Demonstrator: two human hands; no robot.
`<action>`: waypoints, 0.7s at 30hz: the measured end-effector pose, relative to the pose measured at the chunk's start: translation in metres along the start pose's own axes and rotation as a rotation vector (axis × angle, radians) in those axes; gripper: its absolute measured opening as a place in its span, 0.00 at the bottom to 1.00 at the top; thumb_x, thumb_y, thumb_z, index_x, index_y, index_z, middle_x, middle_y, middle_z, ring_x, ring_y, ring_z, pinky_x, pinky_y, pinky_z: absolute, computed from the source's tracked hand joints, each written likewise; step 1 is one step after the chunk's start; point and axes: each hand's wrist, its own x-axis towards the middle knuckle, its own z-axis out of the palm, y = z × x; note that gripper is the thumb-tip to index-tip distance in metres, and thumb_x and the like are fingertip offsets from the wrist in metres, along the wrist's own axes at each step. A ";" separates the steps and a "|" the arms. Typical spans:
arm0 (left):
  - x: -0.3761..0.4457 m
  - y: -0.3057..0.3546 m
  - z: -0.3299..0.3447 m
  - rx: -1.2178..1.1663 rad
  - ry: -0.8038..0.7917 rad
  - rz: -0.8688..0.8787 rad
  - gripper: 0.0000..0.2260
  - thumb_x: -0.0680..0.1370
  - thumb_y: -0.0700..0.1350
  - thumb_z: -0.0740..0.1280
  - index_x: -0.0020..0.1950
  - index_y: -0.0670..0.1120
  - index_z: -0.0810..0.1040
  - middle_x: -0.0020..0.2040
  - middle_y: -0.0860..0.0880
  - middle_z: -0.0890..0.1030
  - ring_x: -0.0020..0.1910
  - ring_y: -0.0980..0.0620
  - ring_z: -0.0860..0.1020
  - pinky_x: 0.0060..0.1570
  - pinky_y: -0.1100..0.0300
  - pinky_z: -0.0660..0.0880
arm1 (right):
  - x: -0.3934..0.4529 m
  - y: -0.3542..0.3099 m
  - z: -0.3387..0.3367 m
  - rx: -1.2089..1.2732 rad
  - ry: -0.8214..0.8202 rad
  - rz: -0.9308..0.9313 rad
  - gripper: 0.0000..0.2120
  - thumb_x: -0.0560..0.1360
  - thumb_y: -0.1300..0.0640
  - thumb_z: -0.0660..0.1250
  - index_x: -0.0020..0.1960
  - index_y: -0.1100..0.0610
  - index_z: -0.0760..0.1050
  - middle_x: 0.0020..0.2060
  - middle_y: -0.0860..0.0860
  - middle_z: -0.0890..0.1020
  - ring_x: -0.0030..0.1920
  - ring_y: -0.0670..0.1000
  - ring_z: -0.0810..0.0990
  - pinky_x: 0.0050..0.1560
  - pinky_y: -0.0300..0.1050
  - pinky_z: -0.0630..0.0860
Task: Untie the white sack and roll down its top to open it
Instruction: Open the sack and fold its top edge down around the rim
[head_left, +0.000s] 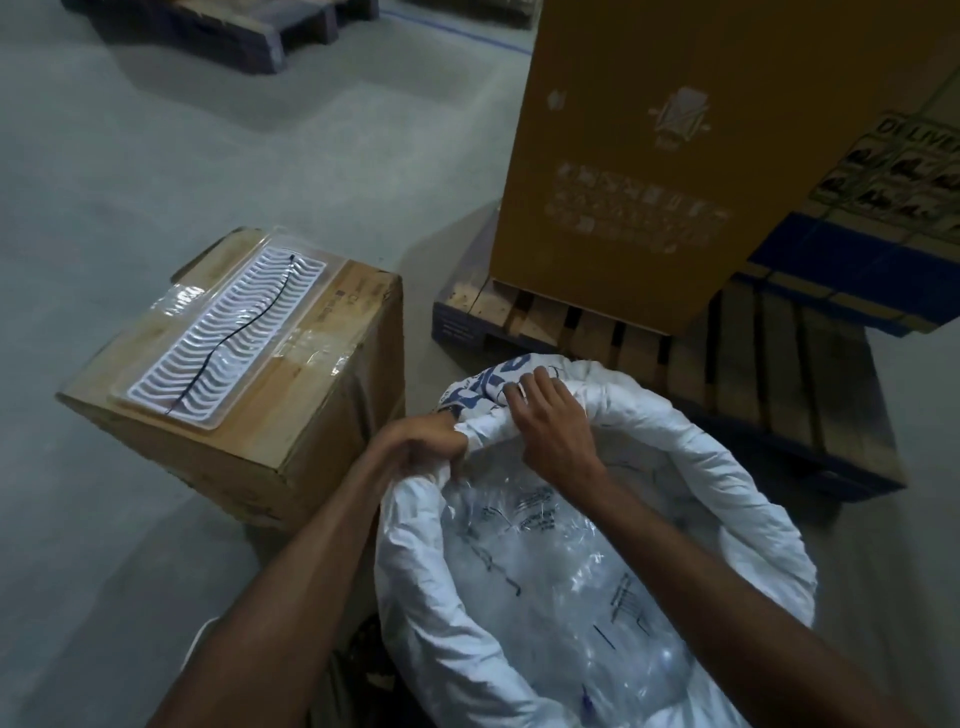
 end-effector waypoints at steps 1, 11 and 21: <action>-0.001 0.003 0.001 0.081 0.007 -0.005 0.28 0.71 0.43 0.75 0.70 0.43 0.74 0.66 0.44 0.78 0.56 0.47 0.77 0.54 0.59 0.73 | 0.000 0.000 0.002 0.003 0.002 0.027 0.33 0.63 0.61 0.80 0.66 0.58 0.75 0.59 0.57 0.81 0.61 0.57 0.77 0.66 0.51 0.72; 0.034 0.032 0.043 0.356 0.596 0.125 0.23 0.75 0.51 0.68 0.69 0.49 0.74 0.65 0.46 0.79 0.63 0.45 0.78 0.62 0.52 0.75 | 0.059 0.029 -0.036 0.335 -0.544 0.018 0.17 0.71 0.53 0.75 0.59 0.54 0.81 0.59 0.56 0.83 0.58 0.56 0.80 0.55 0.46 0.71; 0.051 0.034 0.013 0.119 0.261 0.101 0.35 0.62 0.60 0.67 0.70 0.54 0.74 0.69 0.45 0.77 0.64 0.45 0.76 0.62 0.48 0.76 | 0.014 0.057 0.005 0.137 -0.278 0.265 0.38 0.71 0.41 0.75 0.74 0.55 0.64 0.68 0.57 0.76 0.66 0.59 0.75 0.71 0.60 0.65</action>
